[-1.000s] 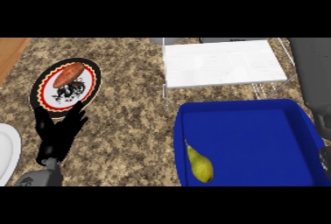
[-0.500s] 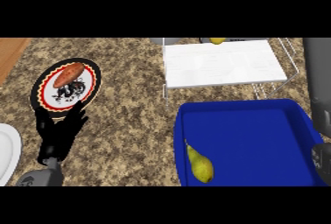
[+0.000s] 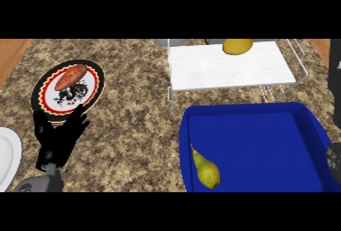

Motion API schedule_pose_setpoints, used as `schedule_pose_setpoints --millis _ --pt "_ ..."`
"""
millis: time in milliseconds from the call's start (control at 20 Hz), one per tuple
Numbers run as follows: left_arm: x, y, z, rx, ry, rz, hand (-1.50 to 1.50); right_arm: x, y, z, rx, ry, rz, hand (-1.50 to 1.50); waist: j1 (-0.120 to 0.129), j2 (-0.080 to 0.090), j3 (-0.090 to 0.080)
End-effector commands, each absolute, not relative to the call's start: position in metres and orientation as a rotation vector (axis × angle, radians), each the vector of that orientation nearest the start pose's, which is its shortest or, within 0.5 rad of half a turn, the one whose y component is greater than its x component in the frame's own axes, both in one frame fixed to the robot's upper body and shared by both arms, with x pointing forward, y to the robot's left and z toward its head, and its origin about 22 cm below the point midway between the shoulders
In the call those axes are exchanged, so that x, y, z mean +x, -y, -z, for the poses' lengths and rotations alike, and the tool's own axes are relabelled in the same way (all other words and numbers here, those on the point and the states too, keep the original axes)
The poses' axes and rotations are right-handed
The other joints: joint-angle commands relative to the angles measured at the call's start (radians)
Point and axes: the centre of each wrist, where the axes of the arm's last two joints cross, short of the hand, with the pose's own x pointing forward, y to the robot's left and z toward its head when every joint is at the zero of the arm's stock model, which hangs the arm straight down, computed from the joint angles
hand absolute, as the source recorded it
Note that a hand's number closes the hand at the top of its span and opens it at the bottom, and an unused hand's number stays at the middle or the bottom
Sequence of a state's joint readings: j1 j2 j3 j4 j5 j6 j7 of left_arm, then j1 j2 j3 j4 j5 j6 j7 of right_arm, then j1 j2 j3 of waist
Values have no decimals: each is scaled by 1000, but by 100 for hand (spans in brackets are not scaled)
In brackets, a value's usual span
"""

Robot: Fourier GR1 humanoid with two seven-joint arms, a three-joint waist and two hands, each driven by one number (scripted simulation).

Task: Pick the lemon from the tray and place it in the tiered shelf

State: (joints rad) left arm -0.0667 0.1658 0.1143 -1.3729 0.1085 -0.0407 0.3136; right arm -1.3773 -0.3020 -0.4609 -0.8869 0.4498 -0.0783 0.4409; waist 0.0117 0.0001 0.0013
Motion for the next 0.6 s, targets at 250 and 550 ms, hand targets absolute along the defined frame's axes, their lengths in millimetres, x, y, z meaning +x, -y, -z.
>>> schedule_pose_setpoints --millis 250,550 --pt "249 -309 22 101 1116 -40 0 420 295 -372 -648 1758 279 -150 -8 1 -2" --pt "235 -286 43 90 1109 -41 0 393 367 -364 -625 1725 455 -150 -14 0 -1"
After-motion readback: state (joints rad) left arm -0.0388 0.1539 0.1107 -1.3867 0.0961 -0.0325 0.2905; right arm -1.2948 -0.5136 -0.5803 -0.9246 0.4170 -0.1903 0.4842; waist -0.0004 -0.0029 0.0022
